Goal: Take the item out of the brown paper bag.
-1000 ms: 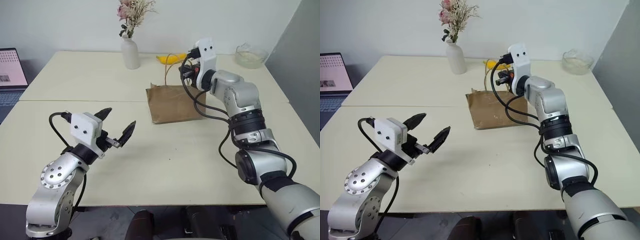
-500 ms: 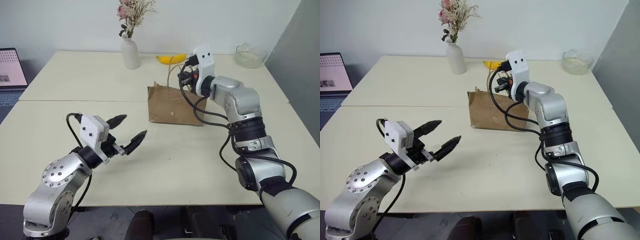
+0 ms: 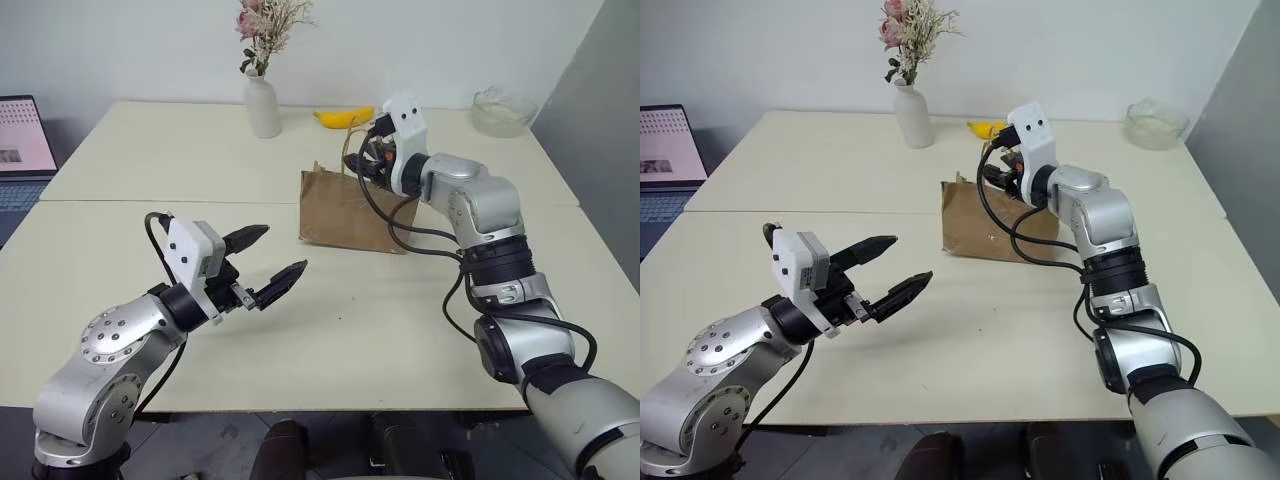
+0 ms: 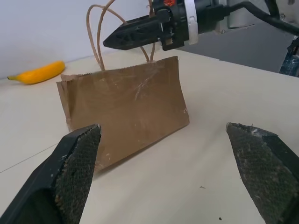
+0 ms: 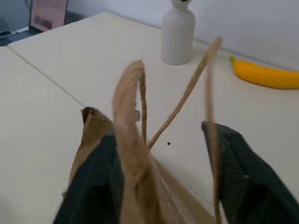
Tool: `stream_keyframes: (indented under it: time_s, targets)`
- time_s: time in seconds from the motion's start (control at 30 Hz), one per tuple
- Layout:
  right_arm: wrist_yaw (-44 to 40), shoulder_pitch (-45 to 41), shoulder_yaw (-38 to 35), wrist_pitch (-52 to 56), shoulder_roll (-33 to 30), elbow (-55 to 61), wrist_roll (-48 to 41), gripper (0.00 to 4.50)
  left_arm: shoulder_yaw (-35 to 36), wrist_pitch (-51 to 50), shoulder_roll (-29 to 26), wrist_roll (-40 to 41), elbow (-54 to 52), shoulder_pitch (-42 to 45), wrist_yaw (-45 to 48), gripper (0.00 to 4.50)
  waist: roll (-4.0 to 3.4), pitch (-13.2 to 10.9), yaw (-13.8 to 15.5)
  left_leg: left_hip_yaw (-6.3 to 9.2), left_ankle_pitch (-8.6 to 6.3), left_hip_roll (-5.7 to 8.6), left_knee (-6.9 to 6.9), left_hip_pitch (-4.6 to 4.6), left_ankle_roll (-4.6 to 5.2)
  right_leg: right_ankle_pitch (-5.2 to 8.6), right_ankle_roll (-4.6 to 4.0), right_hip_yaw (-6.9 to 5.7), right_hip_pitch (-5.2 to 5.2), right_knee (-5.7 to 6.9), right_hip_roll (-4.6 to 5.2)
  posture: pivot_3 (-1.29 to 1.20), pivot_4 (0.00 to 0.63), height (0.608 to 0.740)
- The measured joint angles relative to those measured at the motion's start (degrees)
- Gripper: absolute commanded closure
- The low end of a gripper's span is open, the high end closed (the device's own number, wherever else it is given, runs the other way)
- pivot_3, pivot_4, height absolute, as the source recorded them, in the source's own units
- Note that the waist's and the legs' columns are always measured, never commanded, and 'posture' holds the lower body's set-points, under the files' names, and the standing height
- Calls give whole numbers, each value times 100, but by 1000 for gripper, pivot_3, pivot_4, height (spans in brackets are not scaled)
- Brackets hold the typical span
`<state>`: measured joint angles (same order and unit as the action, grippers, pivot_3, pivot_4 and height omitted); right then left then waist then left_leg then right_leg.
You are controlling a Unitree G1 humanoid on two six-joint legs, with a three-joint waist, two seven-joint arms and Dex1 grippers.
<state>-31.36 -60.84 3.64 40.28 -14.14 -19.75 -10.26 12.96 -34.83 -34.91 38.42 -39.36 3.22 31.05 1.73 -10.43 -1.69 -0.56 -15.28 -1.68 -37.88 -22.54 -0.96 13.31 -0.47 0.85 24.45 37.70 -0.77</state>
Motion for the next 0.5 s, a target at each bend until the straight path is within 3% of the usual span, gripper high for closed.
stream_keyframes:
  time_s: [0.3, 0.5]
  targets:
    - [-852, 1167, 316, -156, -1273, 1426, 17, 1093, -156, -101, -32, 103, -14, 244, 5, 0, 0, 0, 9, 2, 0, 1, -1, 1, 0, 0, 1, -1, 0, 1, -1, 0, 150, 740]
    - [-1134, 1908, -277, 386, -2135, 2386, -412, 1093, -321, -100, -67, 87, 190, 489, 123, 0, 1, 0, 9, -1, 0, 2, -1, 3, 0, 1, 1, 3, -2, -1, -3, 0, 150, 740]
